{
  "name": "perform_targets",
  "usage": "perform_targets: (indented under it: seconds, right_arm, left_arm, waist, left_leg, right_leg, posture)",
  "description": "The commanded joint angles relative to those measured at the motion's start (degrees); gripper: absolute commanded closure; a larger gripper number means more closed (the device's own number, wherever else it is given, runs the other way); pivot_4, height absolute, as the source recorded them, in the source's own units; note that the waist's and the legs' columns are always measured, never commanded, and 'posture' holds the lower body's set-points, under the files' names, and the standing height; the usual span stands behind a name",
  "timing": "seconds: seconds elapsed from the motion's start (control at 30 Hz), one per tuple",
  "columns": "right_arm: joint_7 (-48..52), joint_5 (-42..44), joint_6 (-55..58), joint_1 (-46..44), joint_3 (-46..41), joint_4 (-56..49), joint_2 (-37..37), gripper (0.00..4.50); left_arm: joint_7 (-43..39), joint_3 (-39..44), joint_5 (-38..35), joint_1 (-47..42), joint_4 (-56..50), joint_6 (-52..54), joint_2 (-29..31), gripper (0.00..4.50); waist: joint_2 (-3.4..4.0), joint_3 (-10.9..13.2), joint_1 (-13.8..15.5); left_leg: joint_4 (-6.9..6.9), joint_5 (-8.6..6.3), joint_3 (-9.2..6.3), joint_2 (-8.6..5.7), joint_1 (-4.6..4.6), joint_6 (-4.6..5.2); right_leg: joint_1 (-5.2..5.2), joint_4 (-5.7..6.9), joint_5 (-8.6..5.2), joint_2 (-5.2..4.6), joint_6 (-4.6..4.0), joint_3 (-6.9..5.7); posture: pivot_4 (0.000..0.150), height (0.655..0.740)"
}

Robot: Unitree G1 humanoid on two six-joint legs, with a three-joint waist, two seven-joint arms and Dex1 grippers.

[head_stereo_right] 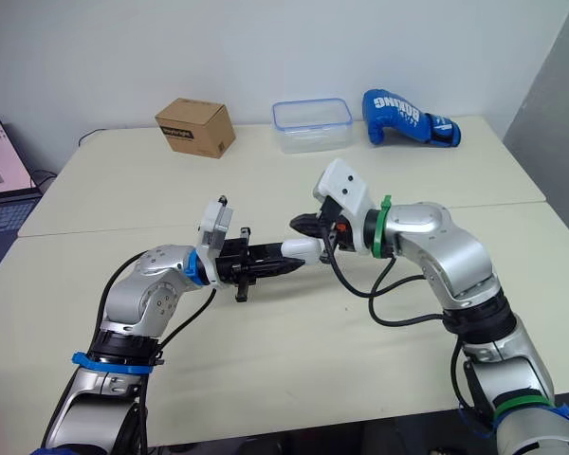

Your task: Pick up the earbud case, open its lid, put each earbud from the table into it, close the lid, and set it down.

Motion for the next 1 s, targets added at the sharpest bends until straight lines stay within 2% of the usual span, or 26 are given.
perform_targets:
  seconds: [0.03,0.3,0.43,0.63,0.73,1.0]
  right_arm:
    - [1.1,1.3,0.7,0.7,-0.6,-4.5,-1.0,4.46]
    - [0.6,1.5,1.6,2.4,-0.9,-6.6,-2.4,4.46]
    - [3.7,4.2,5.0,2.4,-6.2,-6.2,-8.6,4.46]
    - [9.7,3.6,-2.7,12.0,-11.2,-6.4,-17.7,4.46]
    - [12.6,3.5,-7.1,14.1,-12.1,-4.2,-19.2,4.46]
    - [15.1,3.9,-11.0,17.5,-13.8,-2.6,-20.2,4.46]
  left_arm:
    - [0.8,1.6,-1.6,-1.6,-1.1,-0.1,-0.1,3.66]
    - [1.8,2.0,-1.5,-1.6,-1.7,1.1,0.1,3.66]
    - [7.7,1.6,-1.0,-2.8,-3.0,9.6,1.4,3.66]
    - [14.3,-0.4,-1.8,-6.6,-1.0,26.4,3.1,3.66]
    - [16.1,-2.2,-0.7,-8.4,1.6,32.3,3.5,3.66]
    - [14.8,-3.2,-2.1,-13.2,12.2,42.0,1.1,3.66]
  waist:
    - [0.00,0.0,0.0]
    - [0.00,0.0,0.1]
    - [-0.01,0.0,0.2]
    - [-0.05,0.0,0.3]
    - [-0.05,0.0,0.1]
    - [-0.05,0.0,0.1]
  left_leg:
    - [0.00,0.00,0.00,0.00,0.00,0.00]
    - [0.00,0.00,0.01,0.00,0.00,0.00]
    - [0.01,0.00,-0.01,-0.02,-0.02,0.00]
    - [0.01,-0.01,0.02,-0.06,-0.05,0.03]
    - [0.01,-0.01,0.03,-0.01,0.00,0.03]
    - [0.01,-0.01,0.06,-0.02,0.00,0.02]
  right_leg:
    - [0.00,0.00,0.00,0.00,0.00,0.00]
    - [0.00,0.01,0.00,0.00,0.00,0.00]
    - [0.02,-0.01,0.00,0.00,0.00,-0.01]
    - [0.05,-0.07,0.00,-0.03,0.01,-0.03]
    - [0.05,0.04,-0.01,0.01,0.02,-0.03]
    - [0.04,-0.02,-0.01,0.01,0.02,0.00]
  posture:
    - [0.150,0.7307]
    - [0.150,0.7307]
    - [0.150,0.7307]
    - [0.150,0.7307]
    - [0.150,0.7307]
    - [0.150,0.7307]
